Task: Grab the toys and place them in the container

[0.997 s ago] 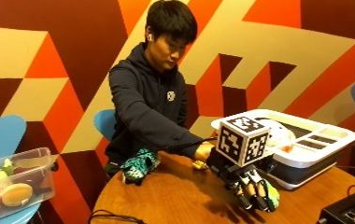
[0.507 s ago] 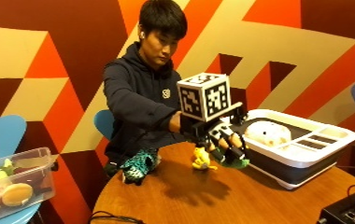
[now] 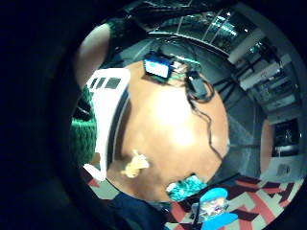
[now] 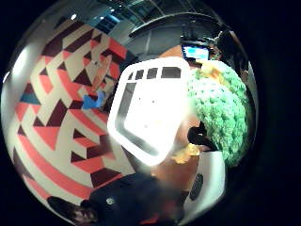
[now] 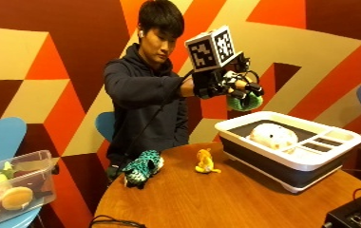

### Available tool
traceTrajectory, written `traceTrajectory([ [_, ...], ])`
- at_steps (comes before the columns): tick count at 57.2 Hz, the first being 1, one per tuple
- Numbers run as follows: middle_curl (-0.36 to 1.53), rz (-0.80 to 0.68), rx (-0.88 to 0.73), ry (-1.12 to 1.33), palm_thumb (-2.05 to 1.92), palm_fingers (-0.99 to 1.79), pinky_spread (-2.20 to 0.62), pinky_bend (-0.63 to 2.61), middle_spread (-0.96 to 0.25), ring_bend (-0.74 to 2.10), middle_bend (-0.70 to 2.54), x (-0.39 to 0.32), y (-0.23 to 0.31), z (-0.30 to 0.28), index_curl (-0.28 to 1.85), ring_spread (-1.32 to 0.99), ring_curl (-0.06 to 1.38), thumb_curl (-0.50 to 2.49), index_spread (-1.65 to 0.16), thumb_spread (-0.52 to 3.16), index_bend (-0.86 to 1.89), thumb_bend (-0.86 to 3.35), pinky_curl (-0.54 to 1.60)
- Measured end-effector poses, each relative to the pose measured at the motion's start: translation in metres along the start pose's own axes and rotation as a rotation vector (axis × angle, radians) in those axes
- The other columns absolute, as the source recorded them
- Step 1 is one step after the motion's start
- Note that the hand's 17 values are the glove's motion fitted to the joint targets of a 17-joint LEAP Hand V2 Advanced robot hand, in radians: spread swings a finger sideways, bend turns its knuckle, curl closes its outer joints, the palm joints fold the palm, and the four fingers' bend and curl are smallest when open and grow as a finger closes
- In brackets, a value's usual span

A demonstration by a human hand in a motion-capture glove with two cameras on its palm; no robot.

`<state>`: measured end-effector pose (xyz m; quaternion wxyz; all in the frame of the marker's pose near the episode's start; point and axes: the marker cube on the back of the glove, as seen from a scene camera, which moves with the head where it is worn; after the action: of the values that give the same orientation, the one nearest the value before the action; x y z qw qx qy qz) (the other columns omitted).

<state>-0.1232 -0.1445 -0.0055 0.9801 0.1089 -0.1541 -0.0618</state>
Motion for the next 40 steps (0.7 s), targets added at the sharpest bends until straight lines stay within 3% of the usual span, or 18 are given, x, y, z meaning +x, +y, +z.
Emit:
traceTrajectory([
  [16,0.55,-0.18,0.044,-0.271,0.65,0.08,0.02,0.51,-0.18,0.19,0.66,-0.108,-0.004,0.045,0.73,-0.12,0.15,0.67,-0.04,1.24,1.09,0.02,0.34],
  [23,0.52,-0.243,-0.03,-0.314,0.56,0.07,0.03,0.51,-0.13,0.19,0.55,-0.145,-0.001,0.076,0.72,-0.11,0.15,0.61,-0.05,1.28,1.14,-0.02,0.35],
  [27,0.5,-0.258,-0.167,-0.342,0.48,0.05,0.03,0.52,-0.11,0.19,0.5,-0.156,-0.001,0.091,0.71,-0.1,0.16,0.57,-0.06,1.28,1.12,-0.05,0.35],
  [33,0.45,-0.308,-0.409,-0.298,0.25,-0.16,0.03,0.62,-0.03,0.25,0.32,-0.162,0.001,0.113,0.64,-0.06,0.19,0.48,-0.06,1.19,0.81,-0.09,0.38],
  [34,0.43,-0.312,-0.423,-0.287,0.15,-0.36,0.04,0.67,0.0,0.25,0.27,-0.163,0.002,0.116,0.57,-0.05,0.2,0.46,-0.06,1.14,0.58,-0.14,0.39],
  [40,0.39,-0.315,-0.421,-0.242,0.03,-0.4,0.04,0.68,0.05,0.2,0.14,-0.161,0.004,0.115,0.45,-0.01,0.21,0.42,-0.11,1.04,0.15,-0.07,0.39],
])
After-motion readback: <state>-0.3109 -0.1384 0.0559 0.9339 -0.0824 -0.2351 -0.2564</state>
